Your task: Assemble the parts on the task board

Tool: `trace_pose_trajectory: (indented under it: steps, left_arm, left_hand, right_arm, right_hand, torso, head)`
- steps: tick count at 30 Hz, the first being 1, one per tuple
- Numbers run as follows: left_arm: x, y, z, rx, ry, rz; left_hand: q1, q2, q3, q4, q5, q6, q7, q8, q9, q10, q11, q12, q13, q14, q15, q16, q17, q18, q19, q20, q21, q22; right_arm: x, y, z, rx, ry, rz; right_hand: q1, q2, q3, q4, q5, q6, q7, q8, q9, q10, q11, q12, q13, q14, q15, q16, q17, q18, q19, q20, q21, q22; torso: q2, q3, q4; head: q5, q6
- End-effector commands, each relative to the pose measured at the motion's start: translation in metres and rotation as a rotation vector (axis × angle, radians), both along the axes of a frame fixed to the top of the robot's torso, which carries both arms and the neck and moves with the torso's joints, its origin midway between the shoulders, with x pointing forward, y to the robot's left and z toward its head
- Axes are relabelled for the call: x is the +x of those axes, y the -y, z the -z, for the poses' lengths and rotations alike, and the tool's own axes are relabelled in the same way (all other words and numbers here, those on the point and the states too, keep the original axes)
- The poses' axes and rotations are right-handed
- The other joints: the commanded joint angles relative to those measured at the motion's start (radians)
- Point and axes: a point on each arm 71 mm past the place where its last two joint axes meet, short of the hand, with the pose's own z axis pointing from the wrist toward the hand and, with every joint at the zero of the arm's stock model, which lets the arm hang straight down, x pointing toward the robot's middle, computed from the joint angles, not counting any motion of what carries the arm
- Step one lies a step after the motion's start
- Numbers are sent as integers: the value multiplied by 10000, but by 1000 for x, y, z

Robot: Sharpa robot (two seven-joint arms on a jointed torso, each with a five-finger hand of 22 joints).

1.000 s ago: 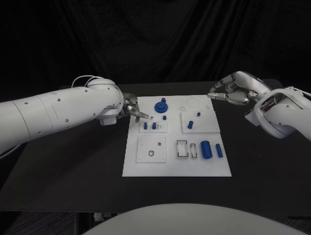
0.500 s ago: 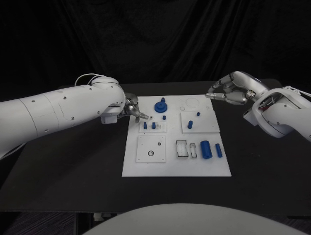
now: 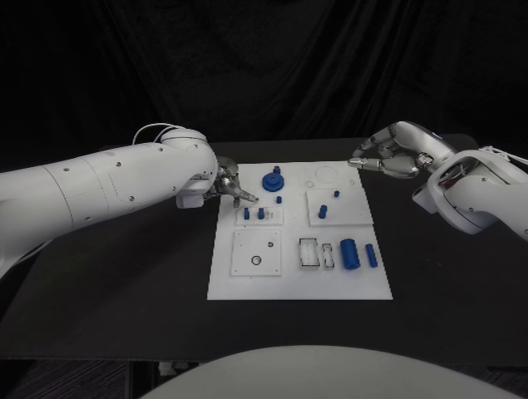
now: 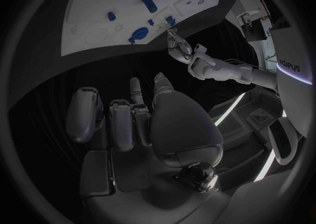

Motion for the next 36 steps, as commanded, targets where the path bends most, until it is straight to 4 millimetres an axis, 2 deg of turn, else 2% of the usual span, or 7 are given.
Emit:
trace_pose_trajectory:
  steps: [1,4,7,12,17,25,36]
  left_arm:
    - [0,5,0,-210,-125,255]
    - [0,6,0,-211,-141,274]
    - [1,7,1,-209,-160,284]
    - [2,8,2,-215,-181,309]
    - [2,9,2,-217,-212,348]
    - [2,9,4,-105,-360,363]
    - [0,10,10,-41,-559,407]
  left_hand:
    - [138,-20,30,-92,103,-76,-20,-67,-41,1041,31,35,2634,1039,4,25,2634,2,12,45,-63,1736]
    - [158,-17,36,-106,132,-78,-18,-81,-59,1041,32,35,2634,1039,6,25,2634,2,14,46,-64,1738]
    - [196,-15,49,-135,178,-76,-17,-99,-83,1041,31,35,2634,1039,8,25,2634,0,20,47,-59,1744]
    - [236,-9,66,-167,229,-61,-19,-112,-108,1041,33,35,2634,1039,8,25,2634,1,18,48,-66,1745]
    - [270,-10,79,-197,271,-49,-20,-120,-126,1041,31,35,2634,1039,8,25,2634,1,20,48,-67,1748]
    - [355,1,125,-273,357,-42,-26,-147,-167,1041,29,35,2634,1039,6,25,2634,3,17,49,-80,1750]
    - [393,9,150,-307,380,-41,-28,-157,-182,1041,27,35,2634,1039,6,25,2634,6,11,49,-92,1748]
  right_arm:
    - [0,0,1,-81,-108,80]
    - [0,0,1,-81,-115,74]
    - [0,0,1,-81,-120,71]
    - [0,0,1,-85,-129,79]
    - [0,0,2,-86,-136,65]
    - [0,-2,2,-89,-150,31]
    - [1,-2,2,-94,-161,16]
  right_hand:
    - [88,44,10,64,40,-6,41,-48,-21,75,34,-41,1777,621,31,-33,1578,75,18,31,-32,1708]
    - [88,44,10,64,40,-6,41,-48,-21,75,34,-41,1777,621,31,-33,1578,75,18,31,-32,1708]
    - [88,44,10,64,40,-6,41,-48,-21,75,34,-41,1777,621,31,-33,1578,75,18,31,-32,1708]
    - [88,44,10,64,41,-6,41,-48,-21,75,34,-41,1776,621,31,-34,1578,76,18,31,-32,1708]
    - [105,47,8,73,60,-15,42,-56,-26,73,35,-43,1775,619,32,-39,1574,76,17,32,-34,1707]
    - [114,47,6,77,71,-19,43,-60,-29,65,36,-51,1768,619,33,-39,1574,78,13,33,-43,1705]
    - [127,47,4,82,84,-21,44,-64,-32,65,36,-51,1767,618,33,-44,1570,80,10,33,-52,1702]
  torso:
    - [-3,4,11]
    - [-4,4,11]
    - [-6,5,13]
    - [-6,5,12]
    - [0,0,-1]
    - [-7,4,10]
    - [-5,5,-3]
  head:
    - [-36,-1]
    - [-80,-1]
    - [-55,-1]
    - [-97,-1]
    - [-62,-1]
    - [-137,-1]
    - [-134,-1]
